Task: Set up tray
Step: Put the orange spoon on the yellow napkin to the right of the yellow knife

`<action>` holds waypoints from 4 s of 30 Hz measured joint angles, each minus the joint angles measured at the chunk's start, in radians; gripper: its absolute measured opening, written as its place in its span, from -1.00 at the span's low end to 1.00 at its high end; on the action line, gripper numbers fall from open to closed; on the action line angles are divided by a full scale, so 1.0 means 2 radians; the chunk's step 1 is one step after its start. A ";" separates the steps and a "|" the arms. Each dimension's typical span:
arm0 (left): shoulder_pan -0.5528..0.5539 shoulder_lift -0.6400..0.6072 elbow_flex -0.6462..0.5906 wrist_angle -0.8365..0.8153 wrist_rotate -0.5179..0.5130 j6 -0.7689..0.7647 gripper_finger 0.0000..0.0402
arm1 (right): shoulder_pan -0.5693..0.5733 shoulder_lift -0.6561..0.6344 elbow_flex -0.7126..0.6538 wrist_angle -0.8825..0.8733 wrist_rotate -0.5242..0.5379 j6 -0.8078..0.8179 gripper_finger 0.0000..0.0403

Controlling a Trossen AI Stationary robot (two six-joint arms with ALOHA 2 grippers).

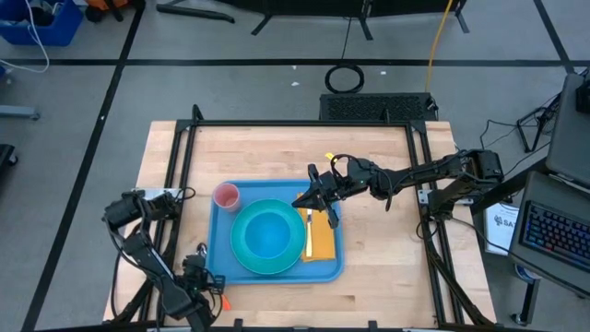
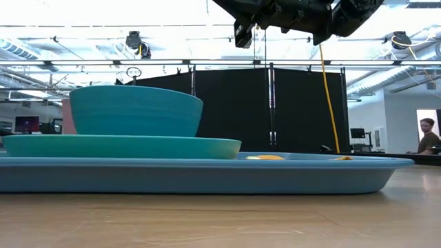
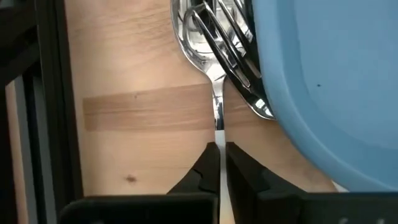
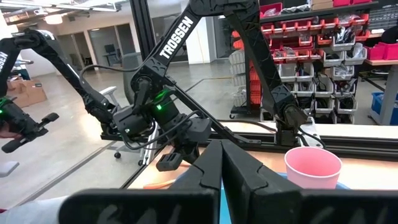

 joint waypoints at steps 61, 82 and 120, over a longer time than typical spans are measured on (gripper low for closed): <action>0.128 0.000 0.084 -0.225 -0.466 0.207 -0.96 | 0.023 0.000 0.000 -0.071 0.027 -0.005 -0.99; 0.206 -0.002 0.176 -0.225 -0.596 0.473 -0.96 | 0.040 0.071 0.000 0.008 0.087 0.043 -0.21; 0.217 -0.002 0.177 -0.198 -0.639 0.638 -0.97 | 0.041 0.104 0.000 0.154 0.084 0.048 -0.14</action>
